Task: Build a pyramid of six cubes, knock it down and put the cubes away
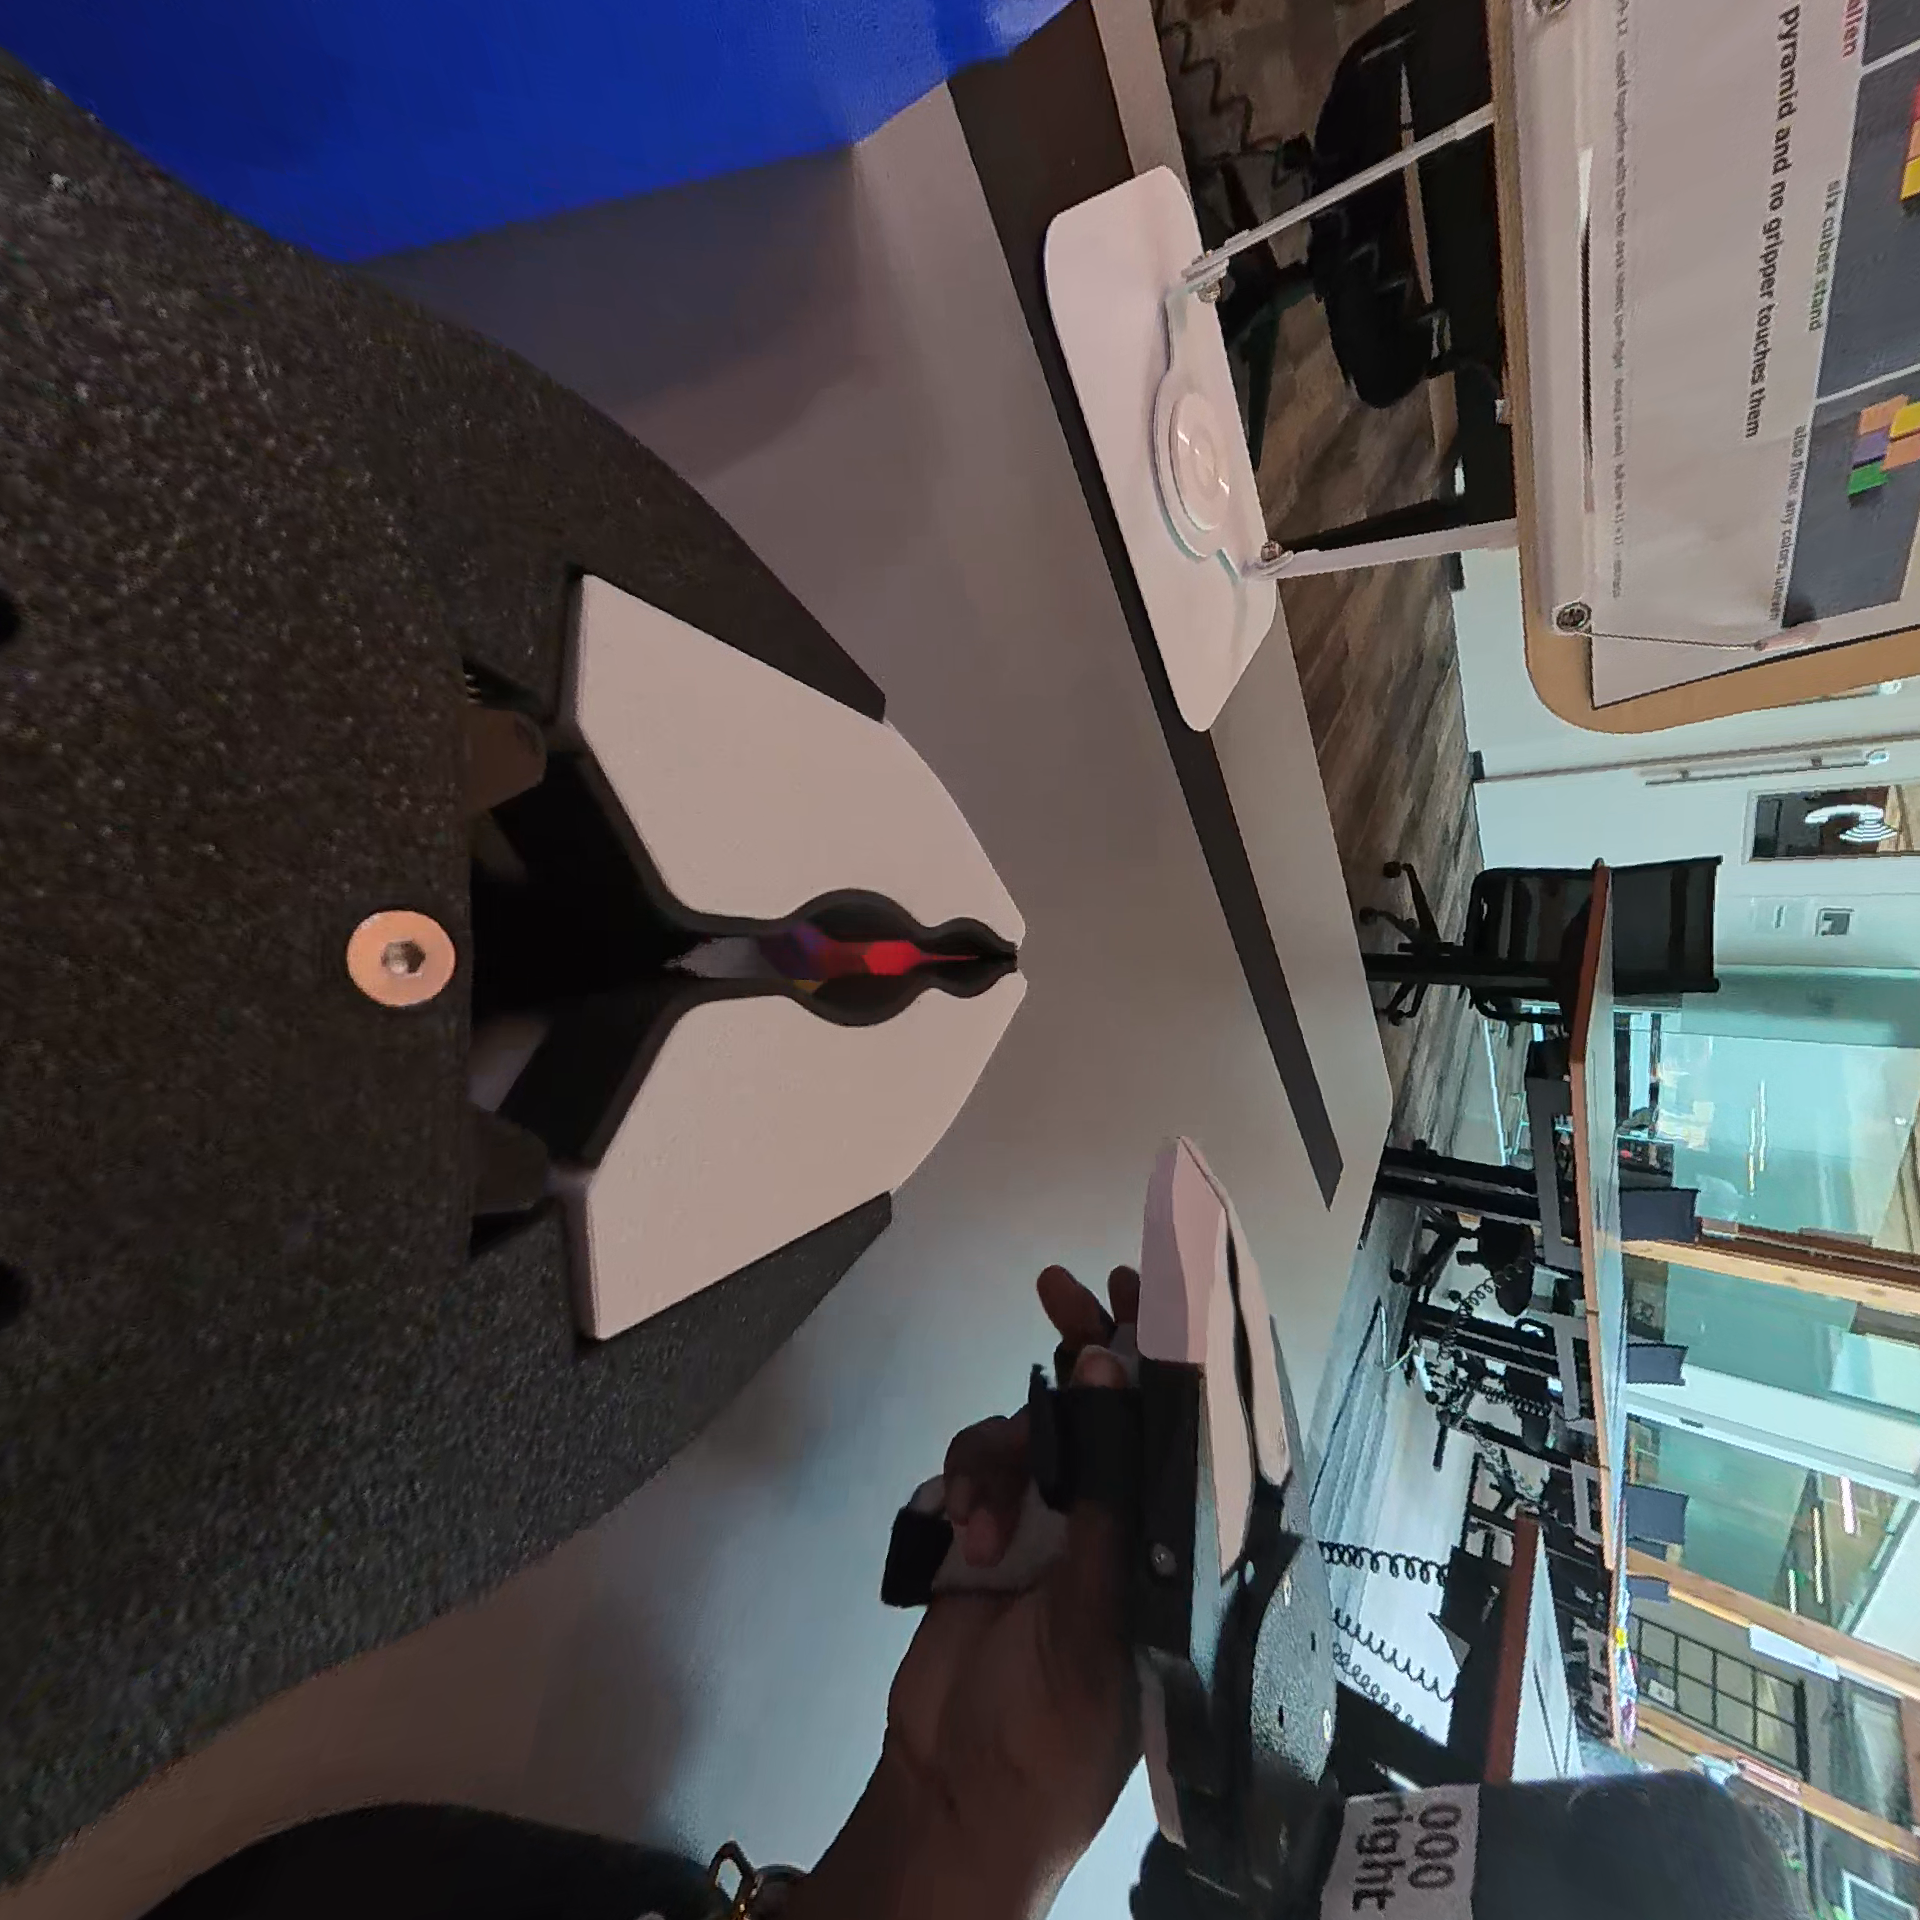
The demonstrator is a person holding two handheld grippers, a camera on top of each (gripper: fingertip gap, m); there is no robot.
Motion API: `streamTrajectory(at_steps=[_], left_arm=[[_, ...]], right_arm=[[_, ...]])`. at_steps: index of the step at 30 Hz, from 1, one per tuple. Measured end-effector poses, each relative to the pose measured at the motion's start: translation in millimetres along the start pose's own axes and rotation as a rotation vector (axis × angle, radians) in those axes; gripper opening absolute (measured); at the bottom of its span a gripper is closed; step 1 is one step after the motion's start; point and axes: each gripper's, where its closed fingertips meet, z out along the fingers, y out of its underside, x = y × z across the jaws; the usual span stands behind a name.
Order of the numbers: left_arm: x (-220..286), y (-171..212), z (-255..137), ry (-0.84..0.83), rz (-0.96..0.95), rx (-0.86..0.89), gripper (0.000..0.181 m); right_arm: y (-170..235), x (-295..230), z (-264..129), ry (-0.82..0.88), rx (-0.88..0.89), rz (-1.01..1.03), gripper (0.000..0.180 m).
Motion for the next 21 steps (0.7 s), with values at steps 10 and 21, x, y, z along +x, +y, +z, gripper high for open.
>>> streamTrajectory(at_steps=[10,21], left_arm=[[-2.1,0.7,-0.1,-0.009,-0.003,-0.003,0.000],[-1.7,0.9,0.2,-0.011,0.004,-0.009,0.000]], right_arm=[[28.0,-7.7,8.8,-0.018,-0.177,-0.071,0.000],[33.4,-11.2,10.4,-0.036,-0.210,-0.083,0.000]])
